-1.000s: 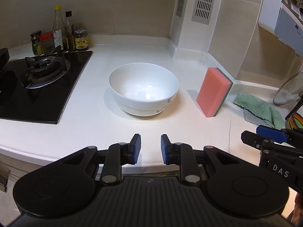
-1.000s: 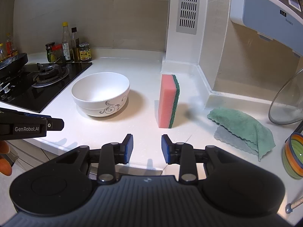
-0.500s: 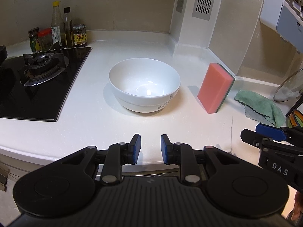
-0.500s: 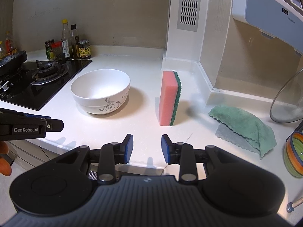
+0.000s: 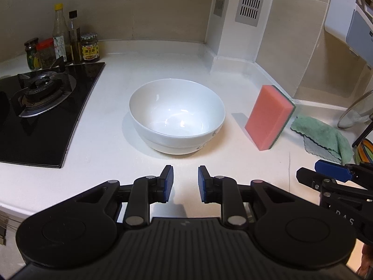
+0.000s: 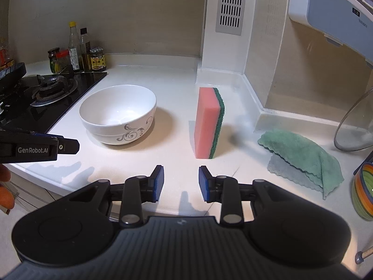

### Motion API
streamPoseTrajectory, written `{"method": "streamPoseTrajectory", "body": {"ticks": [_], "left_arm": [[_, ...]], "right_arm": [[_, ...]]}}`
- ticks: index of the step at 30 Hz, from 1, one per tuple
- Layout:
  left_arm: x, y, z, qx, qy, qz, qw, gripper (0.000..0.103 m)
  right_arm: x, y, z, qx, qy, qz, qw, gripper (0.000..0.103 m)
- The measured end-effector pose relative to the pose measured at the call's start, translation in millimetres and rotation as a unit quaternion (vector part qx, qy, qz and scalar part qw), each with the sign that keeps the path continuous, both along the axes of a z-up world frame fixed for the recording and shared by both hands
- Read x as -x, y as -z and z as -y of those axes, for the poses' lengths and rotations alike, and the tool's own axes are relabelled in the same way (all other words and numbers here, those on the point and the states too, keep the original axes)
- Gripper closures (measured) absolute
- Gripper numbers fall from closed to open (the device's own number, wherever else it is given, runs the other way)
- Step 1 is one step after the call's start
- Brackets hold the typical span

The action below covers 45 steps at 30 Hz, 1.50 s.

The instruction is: Clean bowl

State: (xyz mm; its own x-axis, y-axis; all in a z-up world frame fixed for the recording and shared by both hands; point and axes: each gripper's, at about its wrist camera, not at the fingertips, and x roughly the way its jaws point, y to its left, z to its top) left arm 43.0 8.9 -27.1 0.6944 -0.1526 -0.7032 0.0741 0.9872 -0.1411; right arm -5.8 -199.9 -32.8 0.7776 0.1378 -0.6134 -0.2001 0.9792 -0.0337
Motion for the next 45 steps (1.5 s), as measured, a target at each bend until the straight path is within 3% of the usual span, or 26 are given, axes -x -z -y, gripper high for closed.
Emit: {"method": "streamPoseTrajectory", "body": {"ticks": [11,20,25,40,43,45], "left_arm": [[-31.9,9.4,-19.9,0.024,0.031,-0.023,0.9990,0.075],[-79.5,-18.8,-66.6,0.031,-0.002,-0.022,0.9993,0.074],[-109.6,-11.9,-76.7,0.021,-0.002,-0.050,0.9986,0.074],[-170.4,20.4,-73.6,0.010,0.045,-0.145,0.9883,0.075],[-179.7,24.7,-69.6,0.001,0.065,-0.167,0.9839,0.078],[-183.2,26.1,-66.0,-0.004,0.083,-0.173,0.9815,0.088]], "right_arm": [[-31.7,-3.0,-19.9,0.006,0.015,-0.020,1.000,0.075],[-42.3,-31.6,-3.9,-0.009,-0.014,0.022,1.000,0.075],[-48.3,-36.4,-1.3,-0.017,-0.019,0.051,0.998,0.075],[-70.2,-35.7,7.2,-0.036,0.035,0.046,0.998,0.075],[-75.9,-38.6,3.6,-0.035,0.052,0.047,0.997,0.075],[-82.3,-42.8,-1.3,-0.035,0.063,0.049,0.996,0.075]]}}
